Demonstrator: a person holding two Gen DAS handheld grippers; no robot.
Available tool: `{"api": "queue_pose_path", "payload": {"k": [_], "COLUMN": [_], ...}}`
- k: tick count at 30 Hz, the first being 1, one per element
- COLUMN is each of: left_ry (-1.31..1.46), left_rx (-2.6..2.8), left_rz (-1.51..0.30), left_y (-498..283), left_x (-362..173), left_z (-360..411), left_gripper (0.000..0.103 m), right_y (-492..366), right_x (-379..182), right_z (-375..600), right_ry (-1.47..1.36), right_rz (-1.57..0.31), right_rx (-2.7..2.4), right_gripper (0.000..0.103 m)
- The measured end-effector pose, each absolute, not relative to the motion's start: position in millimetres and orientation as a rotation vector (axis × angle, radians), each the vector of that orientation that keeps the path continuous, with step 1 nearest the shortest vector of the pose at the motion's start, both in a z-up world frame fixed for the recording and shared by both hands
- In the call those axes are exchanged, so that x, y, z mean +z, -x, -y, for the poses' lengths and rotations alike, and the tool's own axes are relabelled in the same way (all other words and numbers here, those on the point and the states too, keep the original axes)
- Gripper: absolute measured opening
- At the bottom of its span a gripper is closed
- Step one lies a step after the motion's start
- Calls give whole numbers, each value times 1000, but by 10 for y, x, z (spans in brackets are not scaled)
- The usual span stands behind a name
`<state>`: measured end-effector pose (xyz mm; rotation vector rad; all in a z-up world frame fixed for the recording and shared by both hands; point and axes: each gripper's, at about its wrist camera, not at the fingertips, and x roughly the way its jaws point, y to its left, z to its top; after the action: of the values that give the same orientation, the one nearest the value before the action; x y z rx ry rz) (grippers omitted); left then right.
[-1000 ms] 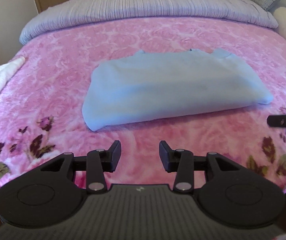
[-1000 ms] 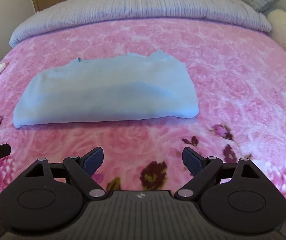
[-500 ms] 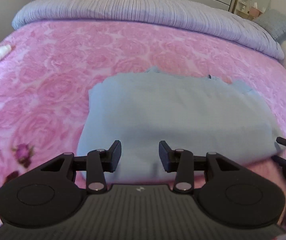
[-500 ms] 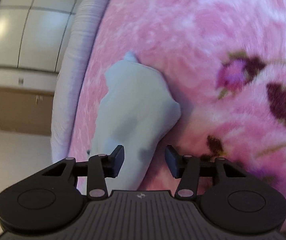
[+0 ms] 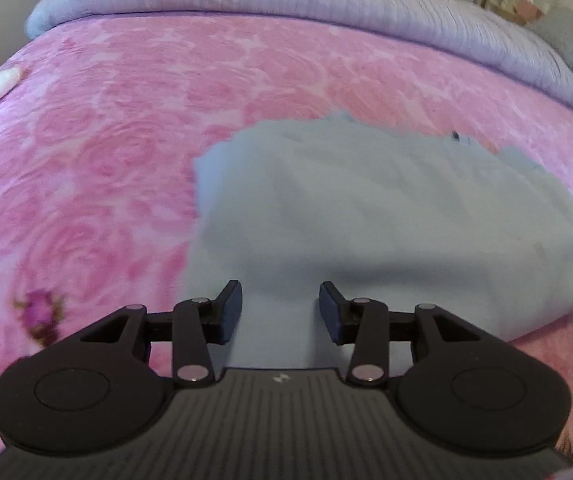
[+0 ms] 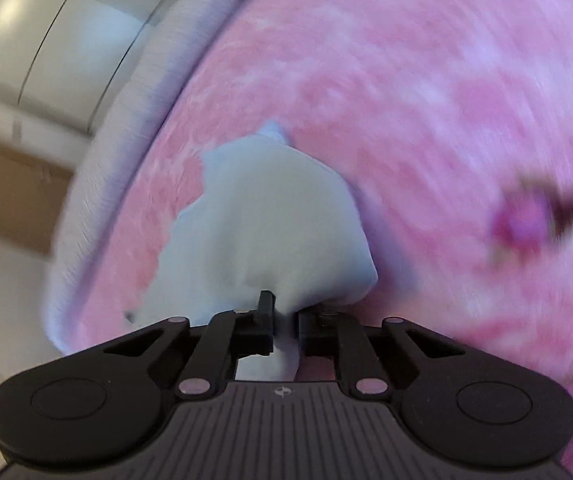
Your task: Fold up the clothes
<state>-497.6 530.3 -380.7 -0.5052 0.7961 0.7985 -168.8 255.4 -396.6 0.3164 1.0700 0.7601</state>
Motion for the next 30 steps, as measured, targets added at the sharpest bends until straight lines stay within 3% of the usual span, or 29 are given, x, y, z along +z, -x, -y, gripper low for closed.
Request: {"api": "queue_pose_path", "payload": {"k": [6,10,14,17,20,26,30], "left_ry": [617,671,734,763,789,1041,1242], "left_rx": [782,754,730,712,685,504,401], "left_rz": [-679,-636,-610,-590,-555,-392,-333], "left_y": [5416,5584,5709,5764,5779,5671,5433], "left_x": [-3668,-3660,-3714,-3730,-3694,-3739,-3986], "left_z": [-5377,-5400,-5424,-5412,-5408,-5622,-5855], "left_gripper": [36,36,35,35,34,44,53], "right_y": [2839,3545,3772,3941,4009,3158,2479], "right_x": [-3251,-3406,-3634,-3805,-3897,-3562,-3804], "right_z": [-3464,-3827,-3894,-3944,-3948,-3540,-3320], "right_ry": [363,581,658,715,733,292,-16], "right_rz": [-460,-294,-344,-382,-435,-701,-1004], "right_rx": [983,1184,1284,1359,1420,1372,1121], "right_gripper": [9,9,16,33,35,35,40]}}
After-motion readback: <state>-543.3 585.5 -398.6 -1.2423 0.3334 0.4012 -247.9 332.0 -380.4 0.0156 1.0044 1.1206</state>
